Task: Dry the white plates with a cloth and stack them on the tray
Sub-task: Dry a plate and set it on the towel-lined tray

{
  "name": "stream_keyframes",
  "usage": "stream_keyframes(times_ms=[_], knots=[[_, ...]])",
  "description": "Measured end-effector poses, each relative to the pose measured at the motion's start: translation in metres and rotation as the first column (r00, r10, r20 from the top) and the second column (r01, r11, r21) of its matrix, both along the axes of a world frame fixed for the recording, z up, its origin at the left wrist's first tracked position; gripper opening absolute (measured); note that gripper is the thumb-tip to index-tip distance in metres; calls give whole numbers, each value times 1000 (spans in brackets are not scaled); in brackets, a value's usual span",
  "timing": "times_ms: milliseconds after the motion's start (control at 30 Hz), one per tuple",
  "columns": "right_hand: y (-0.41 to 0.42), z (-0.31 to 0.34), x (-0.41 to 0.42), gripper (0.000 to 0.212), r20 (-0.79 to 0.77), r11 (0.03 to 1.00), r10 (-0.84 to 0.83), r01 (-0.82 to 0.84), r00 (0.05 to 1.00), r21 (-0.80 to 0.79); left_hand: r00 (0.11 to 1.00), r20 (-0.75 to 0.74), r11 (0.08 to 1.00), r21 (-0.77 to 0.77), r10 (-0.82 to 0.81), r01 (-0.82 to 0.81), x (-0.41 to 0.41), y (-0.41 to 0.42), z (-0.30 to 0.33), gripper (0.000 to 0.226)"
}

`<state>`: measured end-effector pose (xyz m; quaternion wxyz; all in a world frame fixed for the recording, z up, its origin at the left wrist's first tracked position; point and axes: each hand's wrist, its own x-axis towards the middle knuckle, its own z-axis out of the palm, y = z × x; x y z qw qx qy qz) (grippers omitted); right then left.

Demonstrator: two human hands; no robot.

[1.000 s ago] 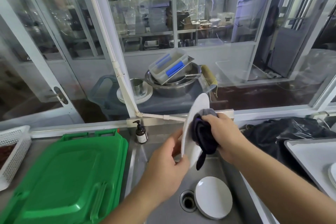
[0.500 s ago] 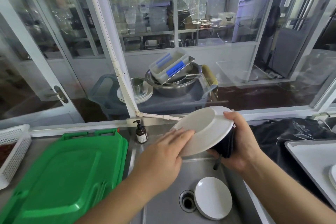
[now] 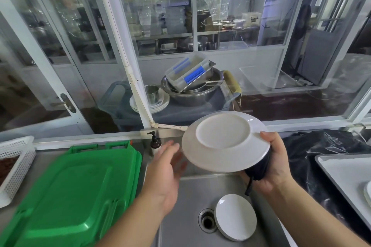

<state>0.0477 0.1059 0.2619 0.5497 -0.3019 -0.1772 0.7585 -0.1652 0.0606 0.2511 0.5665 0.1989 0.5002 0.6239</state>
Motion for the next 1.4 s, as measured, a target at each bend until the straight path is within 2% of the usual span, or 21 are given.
stream_keyframes(times_ms=[33, 67, 100, 167, 267, 400, 567, 700, 800, 867, 933, 1000, 1067, 1100, 1133, 1233, 1333, 1400], knots=[[-1, 0, -1, 51, 6, 1000, 2, -2, 1000, -1, 978, 207, 995, -93, -27, 47, 2, -1, -1, 32], [-2, -1, -2, 50, 10, 1000, 4, -3, 1000, -7, 938, 341, 982, -148, -60, 116, 4, -4, 0, 34], [-4, -2, -3, 51, 14, 1000, 6, -6, 1000, -9, 904, 418, 975, -149, -91, 167, 6, -7, 0, 39], [-6, -5, -4, 58, 31, 1000, 15, -15, 999, -14, 882, 462, 983, -98, -95, 158, 11, -10, 0, 41], [-8, -11, -6, 66, 49, 999, 32, -31, 998, -32, 875, 475, 989, -46, -99, 137, 19, -13, 5, 41], [-11, -17, -5, 65, 91, 997, 43, -38, 995, -61, 893, 438, 986, -67, -106, 150, 23, -15, 7, 39], [-2, -26, 2, 67, 219, 985, 43, -4, 975, -175, 906, 414, 995, -6, -92, 103, 20, -18, 9, 43], [10, -20, 10, 37, 374, 975, -83, 153, 924, -162, 963, 234, 990, 67, -135, 122, 5, -18, 14, 43], [26, -6, 22, 12, 579, 971, -175, 236, 797, -32, 983, 81, 985, 72, -163, 158, -5, -18, 16, 42], [33, 4, 25, 10, 747, 980, -192, 163, 636, 114, 979, -15, 977, 59, -206, 206, -7, -20, 14, 34], [37, 11, 22, 11, 856, 964, -243, 18, 455, 264, 962, -88, 964, 40, -257, 261, -6, -22, 13, 27], [34, 15, 10, 13, 896, 899, -335, -187, 290, 397, 942, -147, 951, 23, -302, 309, -3, -22, 11, 26], [33, 10, -3, 25, 866, 798, -496, -360, 63, 483, 925, -200, 943, 14, -322, 331, -1, -22, 9, 26], [33, 8, -9, 30, 814, 746, -581, -404, -7, 529, 920, -221, 943, 12, -323, 334, 0, -21, 9, 25], [33, 7, -14, 32, 761, 691, -648, -447, -33, 569, 916, -237, 942, 11, -323, 335, -1, -20, 8, 25], [31, 7, -23, 31, 610, 486, -793, -602, 2, 633, 901, -261, 932, 12, -346, 361, 0, -21, 8, 24], [22, 12, -37, 33, 491, 291, -866, -709, 89, 642, 905, -250, 933, 17, -344, 359, 1, -20, 8, 22], [13, 14, -45, 32, 449, 199, -880, -736, 156, 647, 905, -252, 932, 31, -343, 362, 2, -18, 9, 21]])
